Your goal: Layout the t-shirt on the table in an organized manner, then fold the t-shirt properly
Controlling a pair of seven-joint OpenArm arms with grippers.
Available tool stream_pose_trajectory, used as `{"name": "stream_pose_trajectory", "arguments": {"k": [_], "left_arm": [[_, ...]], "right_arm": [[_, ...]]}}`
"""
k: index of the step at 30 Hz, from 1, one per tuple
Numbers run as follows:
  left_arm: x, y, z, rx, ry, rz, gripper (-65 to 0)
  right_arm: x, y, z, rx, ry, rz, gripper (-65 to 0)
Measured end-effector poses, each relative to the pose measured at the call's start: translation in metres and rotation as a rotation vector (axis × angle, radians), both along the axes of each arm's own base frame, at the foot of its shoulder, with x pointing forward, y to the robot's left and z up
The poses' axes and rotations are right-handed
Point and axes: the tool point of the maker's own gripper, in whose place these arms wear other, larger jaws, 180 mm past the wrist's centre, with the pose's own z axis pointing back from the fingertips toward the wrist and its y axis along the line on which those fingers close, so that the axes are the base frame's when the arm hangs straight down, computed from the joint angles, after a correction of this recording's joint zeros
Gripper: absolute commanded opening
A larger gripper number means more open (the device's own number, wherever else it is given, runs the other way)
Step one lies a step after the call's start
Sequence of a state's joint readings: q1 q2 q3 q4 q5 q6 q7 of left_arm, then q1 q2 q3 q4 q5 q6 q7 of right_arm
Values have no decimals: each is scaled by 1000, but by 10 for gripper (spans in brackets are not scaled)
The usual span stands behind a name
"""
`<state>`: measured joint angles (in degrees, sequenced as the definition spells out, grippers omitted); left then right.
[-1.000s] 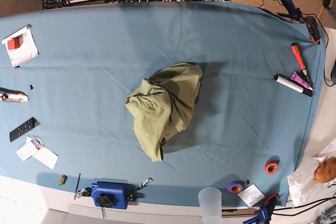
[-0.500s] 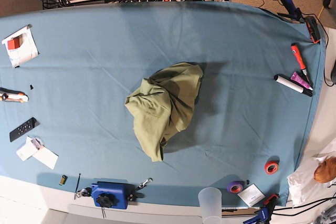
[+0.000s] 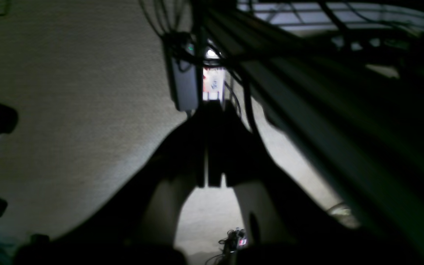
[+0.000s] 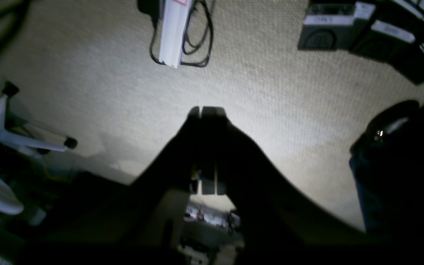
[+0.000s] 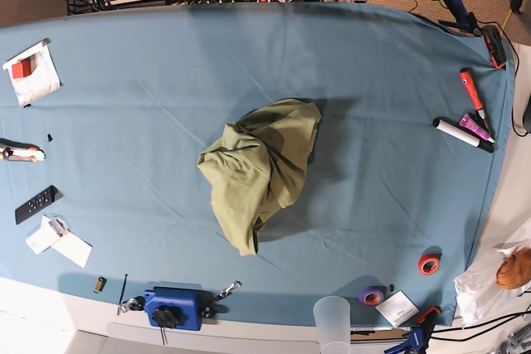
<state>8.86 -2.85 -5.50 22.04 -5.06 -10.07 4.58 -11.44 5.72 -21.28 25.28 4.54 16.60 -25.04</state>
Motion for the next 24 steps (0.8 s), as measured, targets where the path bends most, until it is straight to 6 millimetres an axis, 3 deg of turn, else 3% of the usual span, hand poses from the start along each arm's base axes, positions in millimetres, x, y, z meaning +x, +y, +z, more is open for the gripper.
{"name": "stream_pose_trajectory", "arguments": {"k": [4,9,16,24], "left_arm": [[-20,26,2,40,5,-11,-650],[-44,48,11,74,-8,-24,-650],[-59,79,40,126,-83,-77,-650],[-76,75,81,117,-110,-140,-650]], "right_arm": [[-16,-22,2,-34,28,8,-650],[-21,-49,8,-64,7,23,-650],[-35,-88,35,-85,-59,112,-650],[-46,-79,74,-23,-126,205,-650]]}}
